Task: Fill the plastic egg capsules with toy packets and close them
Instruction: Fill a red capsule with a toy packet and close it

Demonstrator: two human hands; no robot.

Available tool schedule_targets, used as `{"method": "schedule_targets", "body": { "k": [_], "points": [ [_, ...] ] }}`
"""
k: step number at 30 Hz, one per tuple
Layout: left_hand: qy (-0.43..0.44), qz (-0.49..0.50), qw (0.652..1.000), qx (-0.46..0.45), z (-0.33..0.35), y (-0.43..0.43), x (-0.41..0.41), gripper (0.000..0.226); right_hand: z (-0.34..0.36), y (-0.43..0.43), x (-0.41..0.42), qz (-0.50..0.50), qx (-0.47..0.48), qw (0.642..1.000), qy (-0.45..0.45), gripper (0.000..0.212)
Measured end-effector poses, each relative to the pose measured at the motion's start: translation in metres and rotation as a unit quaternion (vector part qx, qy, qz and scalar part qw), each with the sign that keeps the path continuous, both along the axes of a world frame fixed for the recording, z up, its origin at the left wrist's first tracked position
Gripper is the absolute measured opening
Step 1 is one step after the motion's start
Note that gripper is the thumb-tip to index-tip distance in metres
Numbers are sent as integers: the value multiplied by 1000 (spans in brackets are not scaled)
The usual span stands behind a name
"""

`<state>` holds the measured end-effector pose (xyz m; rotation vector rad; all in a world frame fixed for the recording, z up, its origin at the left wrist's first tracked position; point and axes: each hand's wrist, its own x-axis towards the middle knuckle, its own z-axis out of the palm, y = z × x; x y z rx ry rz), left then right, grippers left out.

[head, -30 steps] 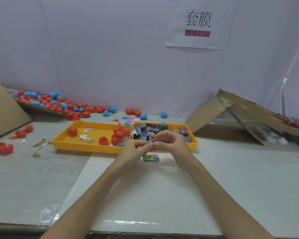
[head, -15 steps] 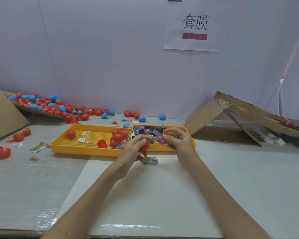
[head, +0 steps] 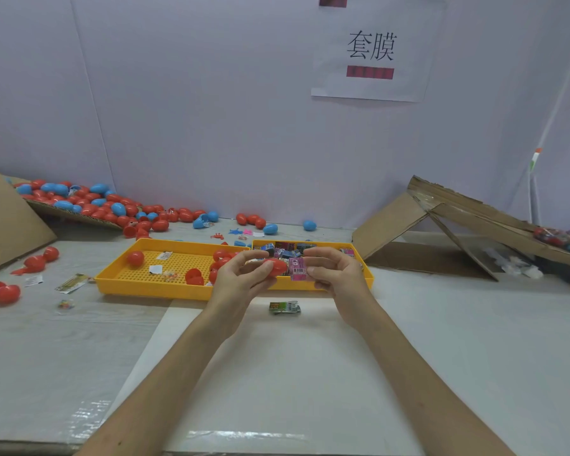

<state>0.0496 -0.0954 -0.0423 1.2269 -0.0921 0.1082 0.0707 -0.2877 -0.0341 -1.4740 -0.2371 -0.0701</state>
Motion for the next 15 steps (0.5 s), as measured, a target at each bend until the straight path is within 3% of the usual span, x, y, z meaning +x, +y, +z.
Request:
{"method": "schedule_targets", "body": {
  "k": [7,15],
  "points": [
    [11,-10,1000,-18,-2,2,3,30,0,1,-1,8,-5,1000,-2,33],
    [-22,-4,996,92,-3,0,2,30,0,1,0,-4,-16,1000,0,31]
  ]
}}
